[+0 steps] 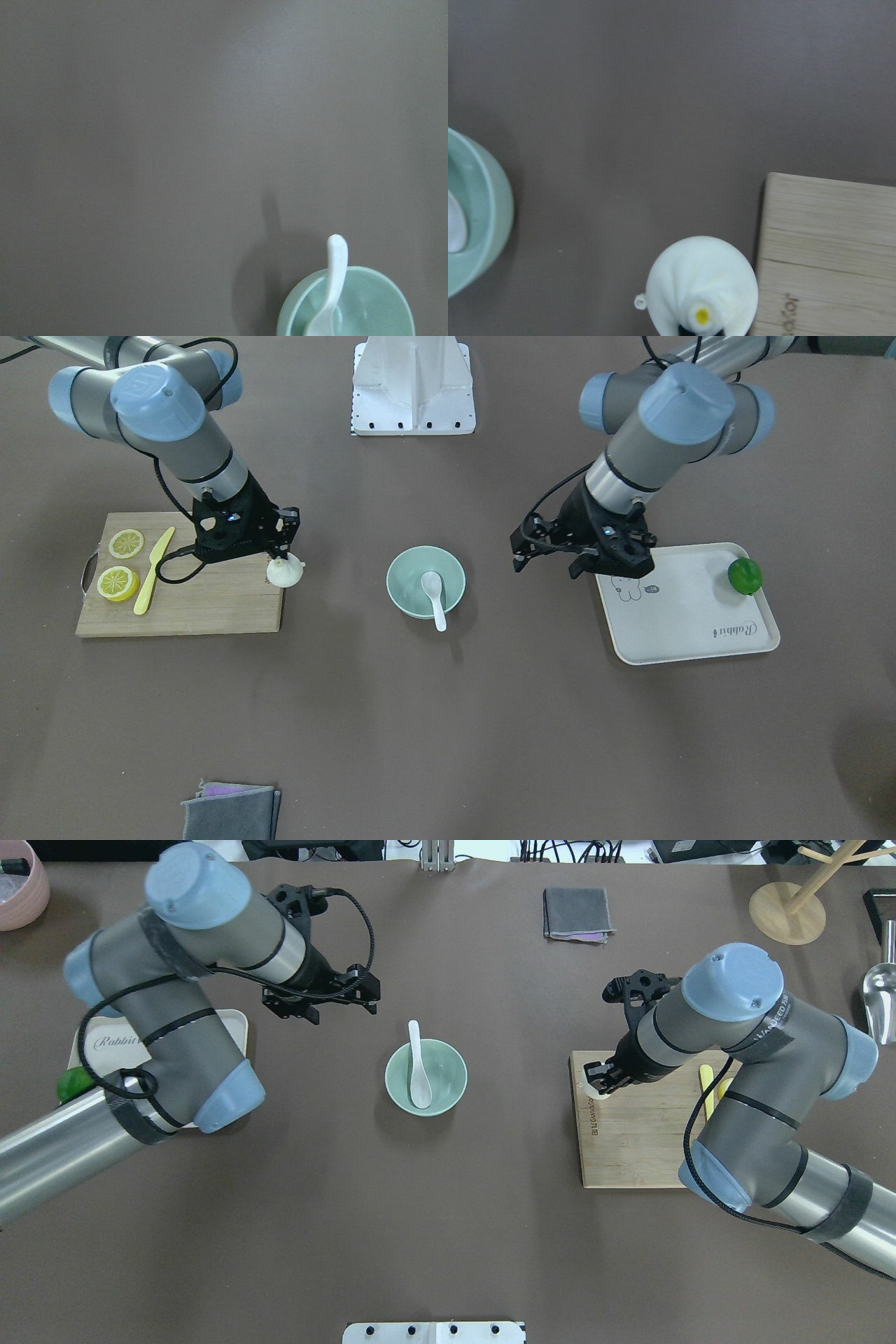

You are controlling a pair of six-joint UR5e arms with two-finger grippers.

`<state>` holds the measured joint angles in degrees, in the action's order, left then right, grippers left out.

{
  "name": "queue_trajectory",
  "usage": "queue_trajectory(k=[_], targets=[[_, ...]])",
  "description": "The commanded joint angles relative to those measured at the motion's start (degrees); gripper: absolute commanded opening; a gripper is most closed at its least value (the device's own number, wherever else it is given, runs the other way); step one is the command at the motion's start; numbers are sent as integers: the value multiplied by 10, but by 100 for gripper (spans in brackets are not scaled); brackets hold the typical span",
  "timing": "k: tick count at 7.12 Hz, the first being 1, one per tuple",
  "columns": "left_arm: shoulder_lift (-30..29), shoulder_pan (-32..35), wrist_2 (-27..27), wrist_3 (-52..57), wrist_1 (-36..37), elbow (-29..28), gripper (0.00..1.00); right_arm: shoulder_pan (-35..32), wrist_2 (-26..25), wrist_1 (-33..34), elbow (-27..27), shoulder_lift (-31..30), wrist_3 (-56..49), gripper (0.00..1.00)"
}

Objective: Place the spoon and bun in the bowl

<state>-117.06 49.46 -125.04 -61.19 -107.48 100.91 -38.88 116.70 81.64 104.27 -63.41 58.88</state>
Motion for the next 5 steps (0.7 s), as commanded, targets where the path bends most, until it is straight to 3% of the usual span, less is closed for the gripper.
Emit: queue_trajectory(k=[1, 3, 4, 5], targets=[[101, 86, -61, 149, 0, 34, 98, 60, -59, 53, -19, 111, 83, 0], [131, 123, -75, 222, 1, 30, 98, 99, -111, 47, -104, 186, 120, 0], [131, 123, -77, 221, 1, 31, 98, 103, -112, 46, -112, 188, 116, 0], [132, 125, -77, 221, 1, 34, 98, 106, -113, 46, -119, 186, 116, 34]])
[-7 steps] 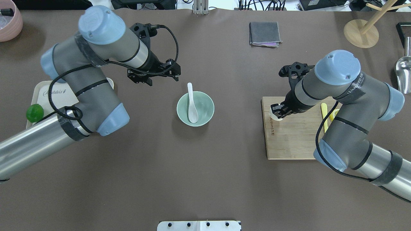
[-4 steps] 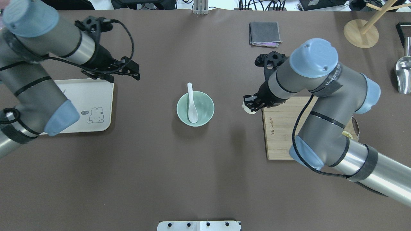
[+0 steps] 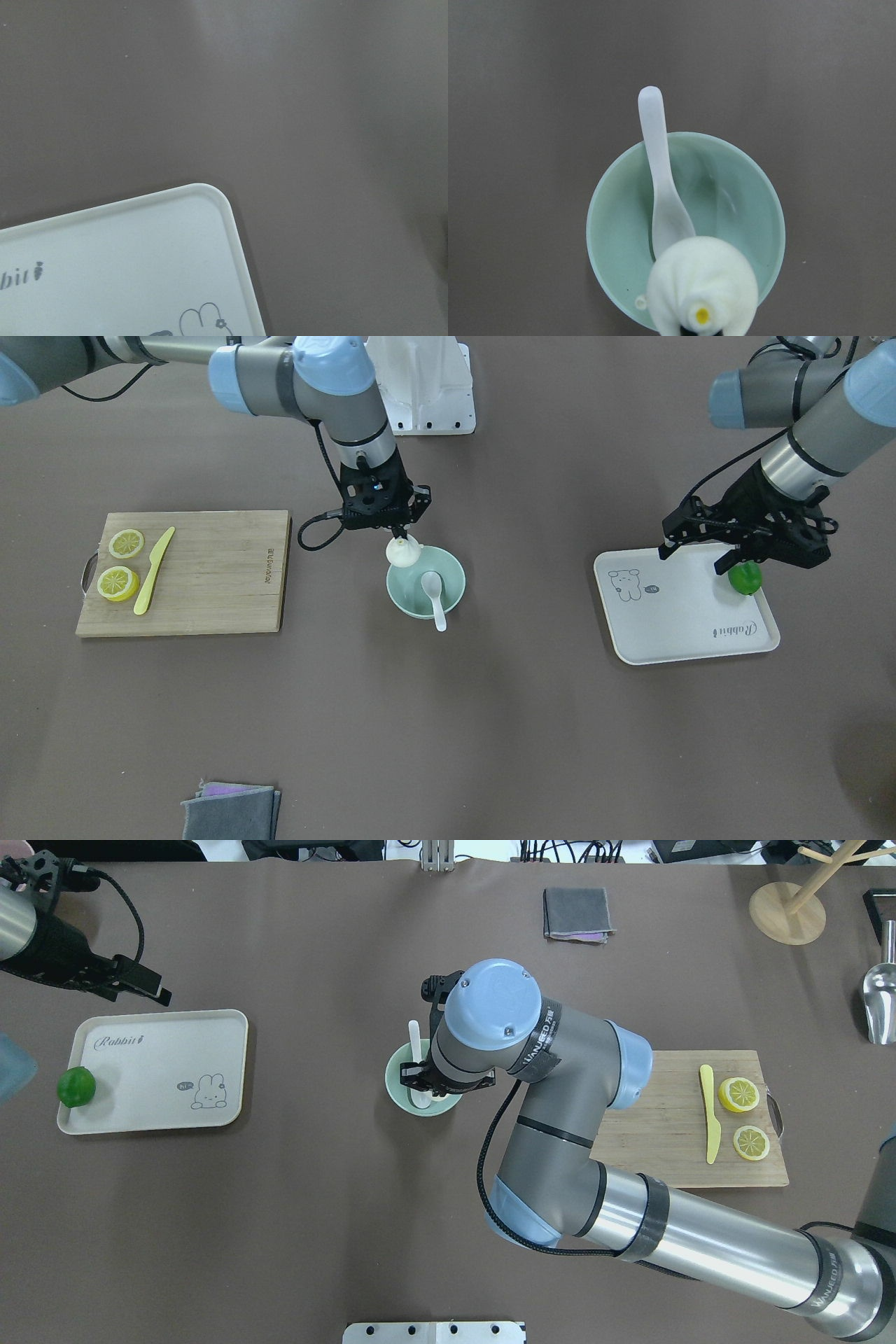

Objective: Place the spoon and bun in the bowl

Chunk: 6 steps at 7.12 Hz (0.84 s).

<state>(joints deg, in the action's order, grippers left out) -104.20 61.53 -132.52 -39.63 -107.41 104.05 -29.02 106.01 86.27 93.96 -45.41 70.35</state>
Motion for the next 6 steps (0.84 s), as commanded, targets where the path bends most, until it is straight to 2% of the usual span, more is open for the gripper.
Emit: queue_trajectory(k=[1, 2, 3, 4, 5, 6], targets=[[3, 7, -4, 5, 0, 4, 98, -5, 0, 0, -13, 5, 6, 86], [3, 10, -8, 5, 0, 4, 98, -14, 8, 0, -12, 5, 2, 100], [3, 21, -9, 6, 0, 3, 98, -40, 52, 2, -2, -3, -2, 100], [14, 30, -11, 7, 0, 5, 98, -86, 105, 6, 44, -50, -12, 100], [24, 49, -10, 25, 0, 5, 98, -122, 118, 7, 100, -127, -74, 100], [57, 74, -10, 105, 7, 3, 98, -172, 143, 8, 138, -198, -159, 100]])
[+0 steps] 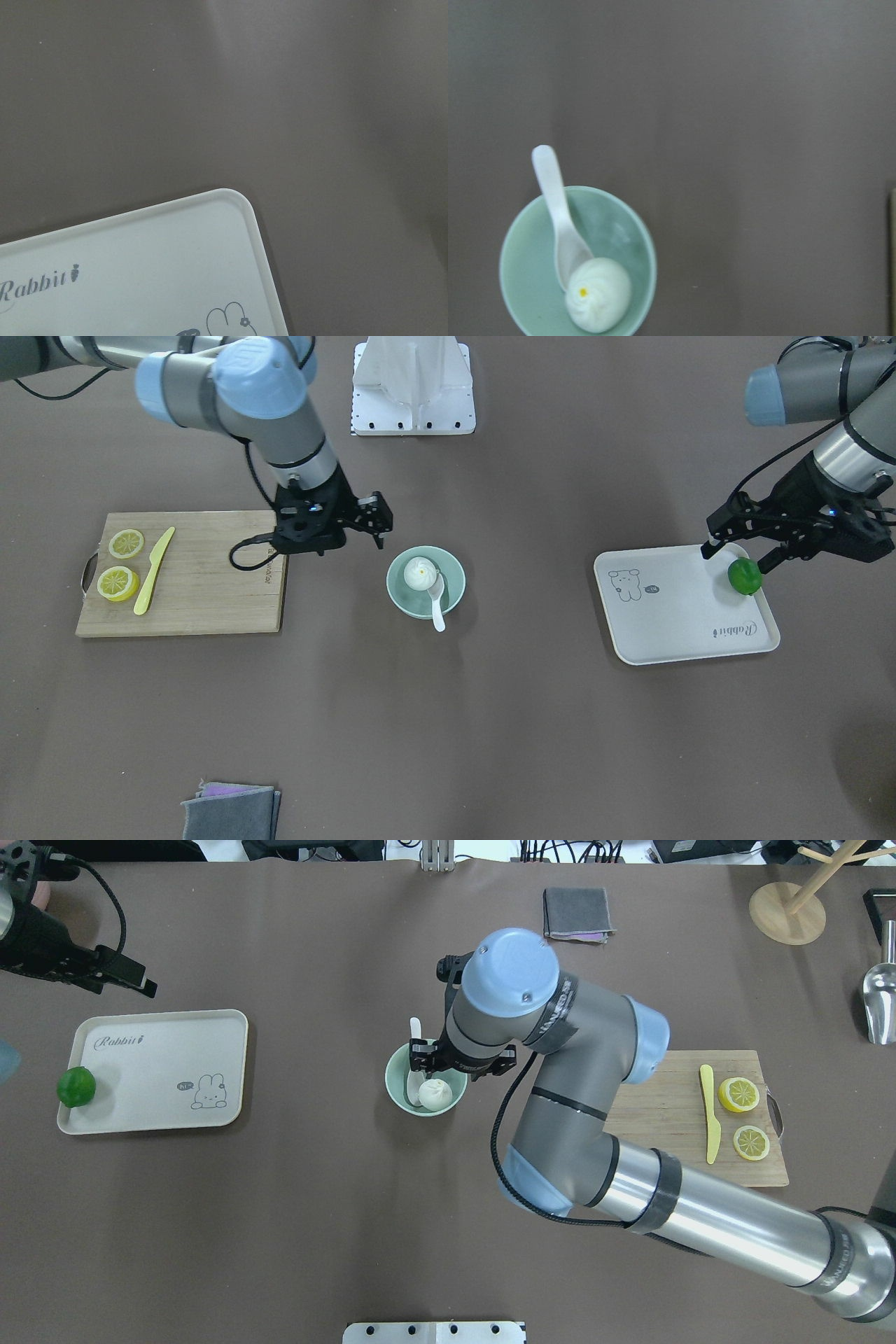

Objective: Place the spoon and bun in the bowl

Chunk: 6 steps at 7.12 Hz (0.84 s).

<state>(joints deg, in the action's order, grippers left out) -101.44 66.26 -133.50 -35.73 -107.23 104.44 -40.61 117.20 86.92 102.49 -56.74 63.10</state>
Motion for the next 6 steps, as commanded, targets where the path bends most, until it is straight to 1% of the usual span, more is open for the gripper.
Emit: queue_trajectory(k=[1, 2, 3, 4, 5, 6], targets=[[55, 73, 0, 182, 45, -2, 98, -141, 93, 2, 61, -149, -182, 100], [73, 115, 0, 300, 110, 0, 98, -220, 130, 1, 62, -222, -297, 100], [116, 169, 2, 421, 127, -5, 98, -283, 136, 2, 58, -285, -413, 100], [152, 209, 4, 488, 131, -6, 98, -348, 138, 4, 42, -329, -520, 100], [193, 228, 7, 493, 128, -6, 98, -405, 138, 30, 14, -337, -605, 100], [204, 260, 4, 494, 127, -13, 98, -456, 140, 62, -19, -334, -699, 100]])
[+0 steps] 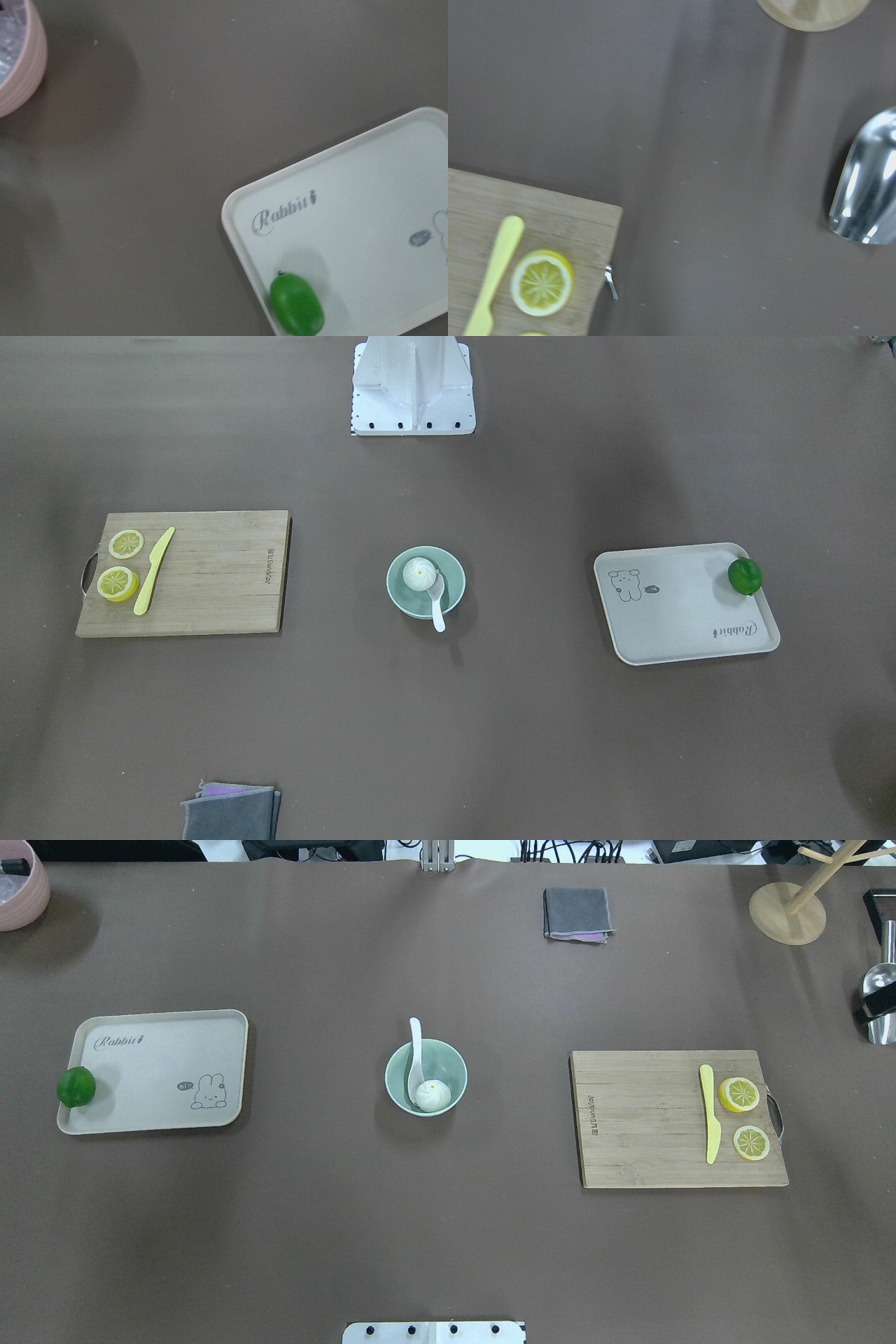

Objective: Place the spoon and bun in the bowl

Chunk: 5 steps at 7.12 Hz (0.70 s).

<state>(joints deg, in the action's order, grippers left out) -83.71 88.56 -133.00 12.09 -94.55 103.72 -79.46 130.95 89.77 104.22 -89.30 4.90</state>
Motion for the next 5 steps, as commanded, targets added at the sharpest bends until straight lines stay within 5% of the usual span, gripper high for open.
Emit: queue_trajectory(k=[1, 5], targets=[[33, 40, -5, 12, 2, -18, 98, -96, 10, 36, -59, -9, -158, 100], [26, 40, -6, -36, -3, -18, 98, -105, 25, 30, -67, -44, -154, 100]])
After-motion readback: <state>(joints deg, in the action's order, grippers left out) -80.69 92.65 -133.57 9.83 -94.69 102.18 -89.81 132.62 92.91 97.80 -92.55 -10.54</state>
